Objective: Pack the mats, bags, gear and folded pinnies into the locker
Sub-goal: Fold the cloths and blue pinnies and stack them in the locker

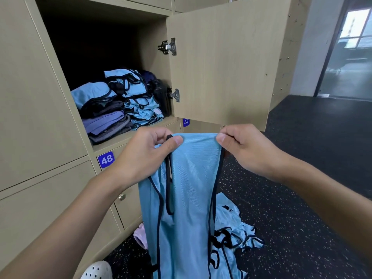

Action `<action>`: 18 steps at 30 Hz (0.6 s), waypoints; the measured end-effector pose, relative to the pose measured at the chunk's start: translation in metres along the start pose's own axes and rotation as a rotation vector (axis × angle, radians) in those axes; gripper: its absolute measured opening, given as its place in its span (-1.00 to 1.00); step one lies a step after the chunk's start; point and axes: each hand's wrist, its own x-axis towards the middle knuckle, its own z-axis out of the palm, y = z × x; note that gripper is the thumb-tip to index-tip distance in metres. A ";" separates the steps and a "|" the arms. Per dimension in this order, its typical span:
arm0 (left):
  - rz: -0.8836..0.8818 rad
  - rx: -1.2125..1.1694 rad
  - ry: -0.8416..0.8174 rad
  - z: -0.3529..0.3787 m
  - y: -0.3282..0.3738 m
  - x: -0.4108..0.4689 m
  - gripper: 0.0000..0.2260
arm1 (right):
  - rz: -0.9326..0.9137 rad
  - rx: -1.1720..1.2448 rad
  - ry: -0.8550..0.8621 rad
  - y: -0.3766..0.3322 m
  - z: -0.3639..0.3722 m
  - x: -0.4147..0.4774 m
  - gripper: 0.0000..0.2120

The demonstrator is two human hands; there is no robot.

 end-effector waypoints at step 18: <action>0.000 0.136 0.134 0.017 0.010 -0.005 -0.84 | 0.123 0.598 -0.117 -0.006 0.016 0.003 -0.63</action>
